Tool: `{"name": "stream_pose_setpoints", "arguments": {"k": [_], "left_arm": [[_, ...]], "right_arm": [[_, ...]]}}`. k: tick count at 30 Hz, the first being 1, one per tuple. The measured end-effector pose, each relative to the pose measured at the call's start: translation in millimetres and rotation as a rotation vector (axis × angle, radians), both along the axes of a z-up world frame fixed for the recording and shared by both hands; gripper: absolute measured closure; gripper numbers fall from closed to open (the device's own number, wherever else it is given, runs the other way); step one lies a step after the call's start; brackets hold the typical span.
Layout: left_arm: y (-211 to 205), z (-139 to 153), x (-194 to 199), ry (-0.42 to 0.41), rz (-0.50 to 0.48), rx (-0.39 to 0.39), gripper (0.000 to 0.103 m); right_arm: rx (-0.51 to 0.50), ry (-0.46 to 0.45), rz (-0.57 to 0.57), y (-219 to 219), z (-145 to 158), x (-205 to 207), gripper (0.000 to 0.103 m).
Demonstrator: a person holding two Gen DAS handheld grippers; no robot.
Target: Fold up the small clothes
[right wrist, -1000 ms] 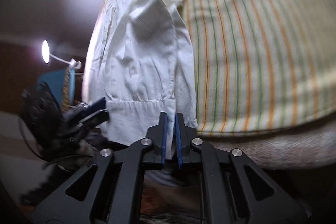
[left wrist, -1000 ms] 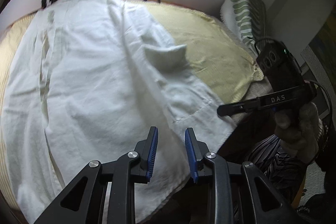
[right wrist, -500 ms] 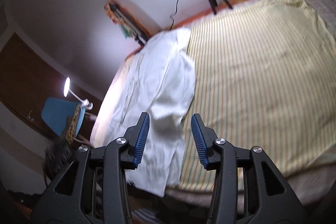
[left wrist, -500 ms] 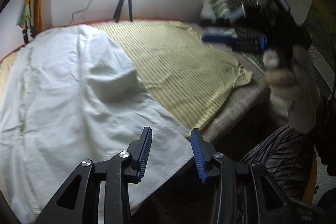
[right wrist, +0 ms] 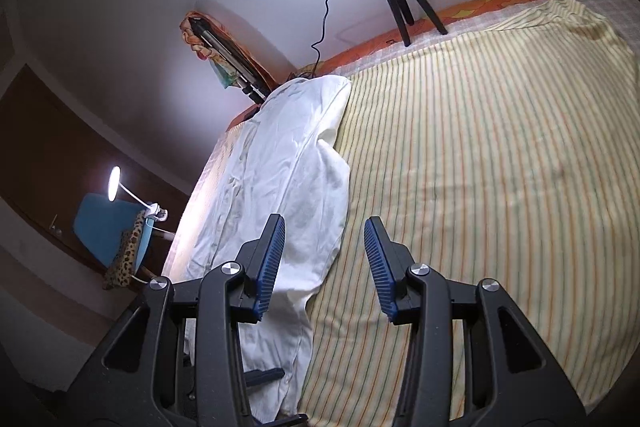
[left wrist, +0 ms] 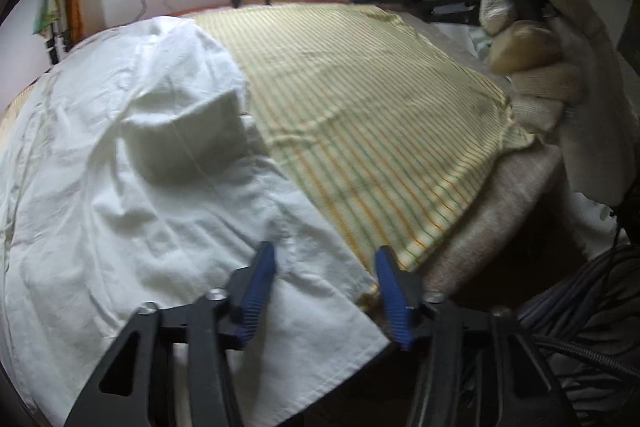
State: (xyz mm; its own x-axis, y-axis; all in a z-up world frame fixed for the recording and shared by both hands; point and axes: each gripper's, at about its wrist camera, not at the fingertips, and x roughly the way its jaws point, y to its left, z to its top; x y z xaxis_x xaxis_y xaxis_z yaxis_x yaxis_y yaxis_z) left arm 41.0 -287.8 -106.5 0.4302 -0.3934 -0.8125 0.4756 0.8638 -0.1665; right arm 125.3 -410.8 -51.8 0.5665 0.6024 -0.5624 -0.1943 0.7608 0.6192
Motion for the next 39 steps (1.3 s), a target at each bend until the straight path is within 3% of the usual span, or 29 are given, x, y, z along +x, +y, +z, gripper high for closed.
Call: {"name": "stream_pose_setpoints", "arguments": {"k": [2,4,6,12,15,19,21,23,26,29,32,39], "left_arm": [[4,-1,0,-0.013,-0.002,-0.017,0.08],[10,-1,3,-0.011,-0.005,-0.037,0.099],[21,6,4,-0.007,0.01,-0.077,0.102],[46,28,-7,-0.01,0.047,-0.178,0.103],[58,33,-8,0.011,0.073,-0.259,0.103],[64,34,-11,0.024,0.065,-0.311,0.103],[65,35,-15,0.029,0.057,-0.324,0.103],[65,34,-17,0.035,0.049,-0.331,0.103],[71,34,-22,0.043,0.055,-0.346,0.103],[79,33,-20,0.049,0.066,-0.376,0.103],[89,30,-23,0.055,0.078,-0.403,0.103],[118,32,-19,0.057,0.107,-0.451,0.103]], "right_arm": [[0.002,0.012,0.005,3,-7,17,0.046],[-0.007,0.028,-0.002,8,-14,32,0.045],[-0.021,0.045,0.008,16,-21,49,0.045],[-0.078,0.092,0.075,51,-38,94,0.045],[-0.069,0.133,0.09,62,-55,112,0.045],[-0.048,0.164,0.122,76,-73,126,0.045],[-0.022,0.172,0.125,80,-77,130,0.051],[-0.043,0.196,0.125,85,-80,136,0.086],[-0.066,0.202,0.109,87,-73,139,0.094],[-0.097,0.163,0.102,91,-53,136,0.096],[-0.246,0.21,0.065,103,-55,138,0.096],[-0.325,0.19,0.022,127,-31,139,0.097]]}}
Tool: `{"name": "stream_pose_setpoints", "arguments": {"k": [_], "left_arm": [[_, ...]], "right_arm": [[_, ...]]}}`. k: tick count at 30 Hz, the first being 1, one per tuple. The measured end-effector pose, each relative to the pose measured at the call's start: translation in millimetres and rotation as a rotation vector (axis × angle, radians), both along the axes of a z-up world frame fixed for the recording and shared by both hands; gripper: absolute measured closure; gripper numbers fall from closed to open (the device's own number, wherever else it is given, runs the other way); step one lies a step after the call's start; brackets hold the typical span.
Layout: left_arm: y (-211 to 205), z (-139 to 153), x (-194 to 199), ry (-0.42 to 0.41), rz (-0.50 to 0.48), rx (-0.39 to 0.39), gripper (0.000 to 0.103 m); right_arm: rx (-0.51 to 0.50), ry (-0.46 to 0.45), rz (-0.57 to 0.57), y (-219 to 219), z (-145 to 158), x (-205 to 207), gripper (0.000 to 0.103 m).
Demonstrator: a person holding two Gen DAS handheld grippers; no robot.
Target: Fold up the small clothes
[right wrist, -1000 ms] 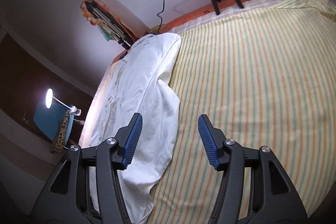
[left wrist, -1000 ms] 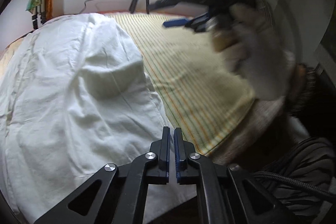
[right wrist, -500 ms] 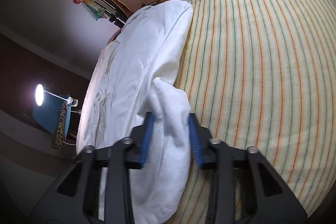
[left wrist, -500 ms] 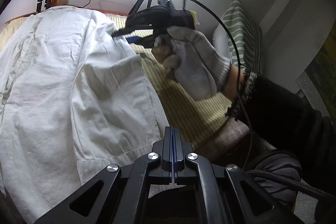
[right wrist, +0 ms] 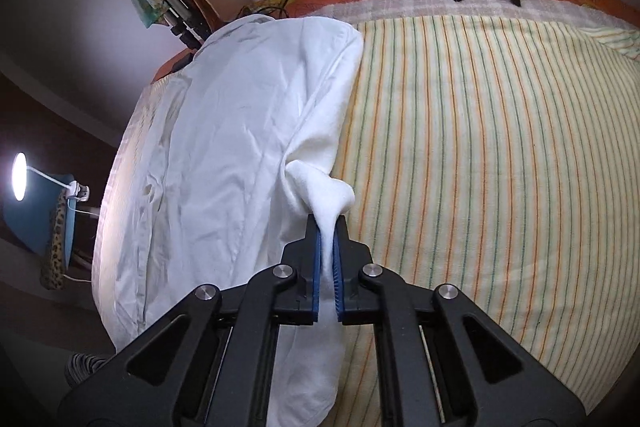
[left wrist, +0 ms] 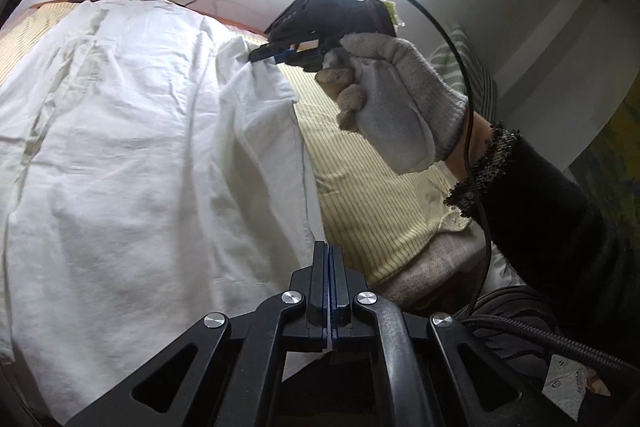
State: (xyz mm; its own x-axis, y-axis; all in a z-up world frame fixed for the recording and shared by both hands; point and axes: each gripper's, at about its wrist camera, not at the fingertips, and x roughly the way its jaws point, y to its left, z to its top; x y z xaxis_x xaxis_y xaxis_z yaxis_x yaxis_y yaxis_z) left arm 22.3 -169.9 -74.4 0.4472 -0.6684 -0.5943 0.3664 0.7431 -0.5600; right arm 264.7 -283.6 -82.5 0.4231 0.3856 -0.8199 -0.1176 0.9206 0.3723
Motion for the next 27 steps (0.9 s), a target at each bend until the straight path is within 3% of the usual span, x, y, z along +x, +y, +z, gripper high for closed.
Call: {"name": "stream_pose_setpoints", "arguments": {"k": [8,19,25,27], "left_arm": [[40,0,-4,0.002,0.061,-0.035,0.103],[89,-15,-14,0.046,0.154,-0.013,0.103],[107,-22,-13,0.081,0.197,0.013,0.103],[112,-22,-14,0.084,0.211,0.018,0.103]], "right_arm": [[-0.132,-0.049,0.074,69,30,6,0.097],[-0.272,-0.041,0.199,168,4,18,0.097],[-0.245,-0.026,0.237,183,-15,25,0.093],[-0.19,-0.041,0.263,178,-11,22,0.086]]}}
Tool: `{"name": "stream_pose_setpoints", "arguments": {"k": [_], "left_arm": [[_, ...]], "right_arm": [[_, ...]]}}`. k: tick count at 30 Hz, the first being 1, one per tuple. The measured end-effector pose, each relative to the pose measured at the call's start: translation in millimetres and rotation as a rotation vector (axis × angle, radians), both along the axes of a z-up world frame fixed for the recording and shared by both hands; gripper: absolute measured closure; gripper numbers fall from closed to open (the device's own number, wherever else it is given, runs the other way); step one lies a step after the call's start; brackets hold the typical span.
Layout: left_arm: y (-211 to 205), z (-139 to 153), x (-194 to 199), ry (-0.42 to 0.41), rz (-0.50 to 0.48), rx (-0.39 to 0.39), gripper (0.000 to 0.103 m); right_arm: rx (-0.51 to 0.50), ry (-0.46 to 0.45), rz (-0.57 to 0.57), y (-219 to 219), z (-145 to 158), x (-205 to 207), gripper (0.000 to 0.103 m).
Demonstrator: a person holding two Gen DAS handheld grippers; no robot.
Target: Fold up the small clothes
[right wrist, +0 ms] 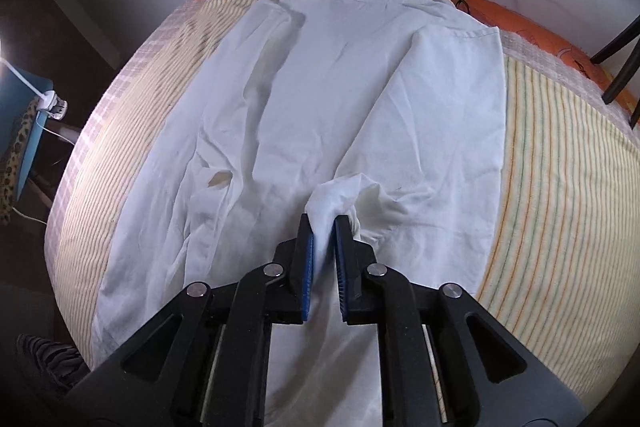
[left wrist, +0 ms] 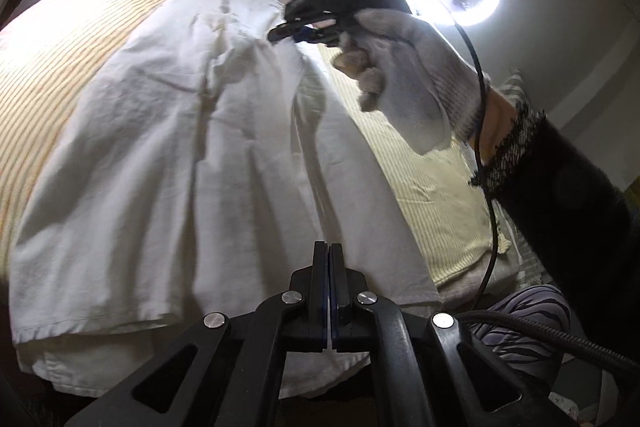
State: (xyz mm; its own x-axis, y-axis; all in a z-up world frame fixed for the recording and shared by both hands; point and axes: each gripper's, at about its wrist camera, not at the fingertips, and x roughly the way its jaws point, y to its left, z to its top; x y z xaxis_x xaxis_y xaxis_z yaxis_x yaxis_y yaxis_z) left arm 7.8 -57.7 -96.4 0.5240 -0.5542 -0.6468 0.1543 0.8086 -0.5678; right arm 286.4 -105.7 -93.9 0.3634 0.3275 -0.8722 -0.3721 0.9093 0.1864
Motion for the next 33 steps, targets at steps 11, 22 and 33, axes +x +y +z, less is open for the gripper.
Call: {"name": "stream_pose_setpoints", "arguments": {"k": [11,22,33], "left_arm": [[18,14,-6,-0.038,0.01,0.031,0.103],[12,10,-9,0.001,0.001,0.029,0.071],[-12,-16,3,0.098,-0.029,0.002,0.1]], "right_arm": [[0.2,-0.023,-0.09,-102,37,-115,0.07],[0.166,0.011,0.025,-101,10,-233,0.07],[0.193,-0.063,0.035,-106,10,-265,0.07]]}}
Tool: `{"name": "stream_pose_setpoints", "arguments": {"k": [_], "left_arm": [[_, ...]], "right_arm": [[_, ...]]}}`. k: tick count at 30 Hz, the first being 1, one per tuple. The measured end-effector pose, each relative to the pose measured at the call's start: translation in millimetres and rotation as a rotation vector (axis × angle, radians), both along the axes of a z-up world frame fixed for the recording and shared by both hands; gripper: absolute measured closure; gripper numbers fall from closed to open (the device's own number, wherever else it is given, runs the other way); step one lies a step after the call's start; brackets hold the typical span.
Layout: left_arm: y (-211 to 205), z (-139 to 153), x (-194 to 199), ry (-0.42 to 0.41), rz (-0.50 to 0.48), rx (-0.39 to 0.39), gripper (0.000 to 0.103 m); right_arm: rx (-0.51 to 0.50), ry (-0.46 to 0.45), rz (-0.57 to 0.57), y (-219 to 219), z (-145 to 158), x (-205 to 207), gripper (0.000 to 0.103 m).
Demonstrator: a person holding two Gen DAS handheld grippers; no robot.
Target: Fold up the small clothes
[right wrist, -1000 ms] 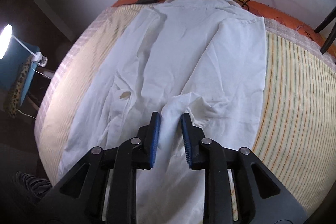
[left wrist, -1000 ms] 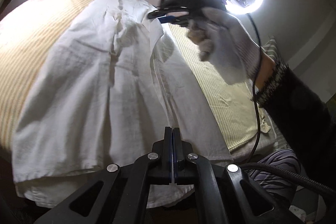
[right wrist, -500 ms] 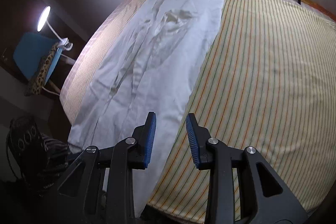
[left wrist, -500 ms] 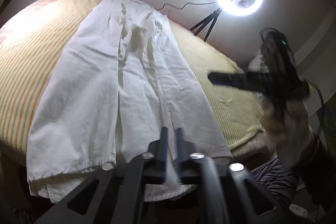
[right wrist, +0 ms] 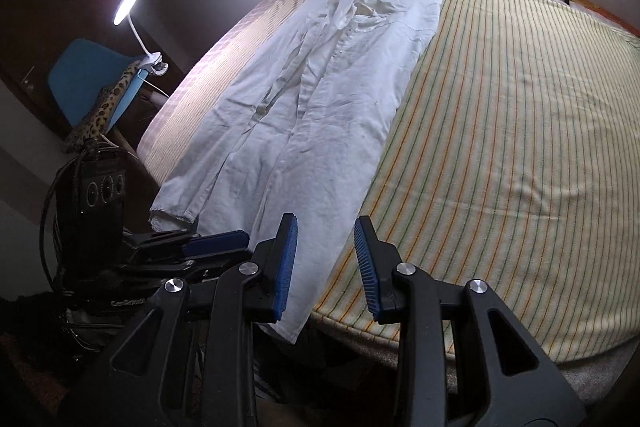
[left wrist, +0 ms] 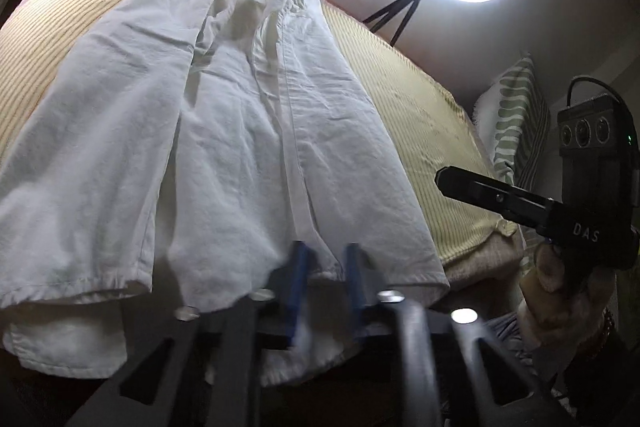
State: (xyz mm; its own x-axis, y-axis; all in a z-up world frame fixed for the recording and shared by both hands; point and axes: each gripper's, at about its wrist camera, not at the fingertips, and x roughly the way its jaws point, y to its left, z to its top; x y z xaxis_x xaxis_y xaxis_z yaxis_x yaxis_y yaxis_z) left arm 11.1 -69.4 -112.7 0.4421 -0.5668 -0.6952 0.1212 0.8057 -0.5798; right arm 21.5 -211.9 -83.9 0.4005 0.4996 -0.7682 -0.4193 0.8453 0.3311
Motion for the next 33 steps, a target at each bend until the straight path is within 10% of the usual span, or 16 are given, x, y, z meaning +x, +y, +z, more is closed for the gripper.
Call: {"name": "stream_pose_setpoints", "arguments": {"k": [9,19,22,25,29,33], "left_arm": [[8,32,-16,-0.142,0.025,0.091,0.103],[17,10,-18,-0.066,0.018,0.11,0.103],[23,12,-18,-0.065,0.03,0.071,0.103],[23,7,-12,-0.008,0.031,-0.018,0.058],[11,2,-5,0.01,0.013,-0.031,0.063],[1,-5,0,0.015,0.019,-0.03,0.102]], "right_arm": [[-0.031,-0.088,0.045,32,-5,23,0.07],[-0.13,-0.009,0.136,44,-35,10,0.07],[-0.012,-0.005,0.122,30,-17,15,0.07],[0.074,-0.032,0.078,16,0,21,0.07],[0.095,-0.035,0.064,10,2,25,0.07],[0.101,-0.012,0.06,10,-4,29,0.07]]}}
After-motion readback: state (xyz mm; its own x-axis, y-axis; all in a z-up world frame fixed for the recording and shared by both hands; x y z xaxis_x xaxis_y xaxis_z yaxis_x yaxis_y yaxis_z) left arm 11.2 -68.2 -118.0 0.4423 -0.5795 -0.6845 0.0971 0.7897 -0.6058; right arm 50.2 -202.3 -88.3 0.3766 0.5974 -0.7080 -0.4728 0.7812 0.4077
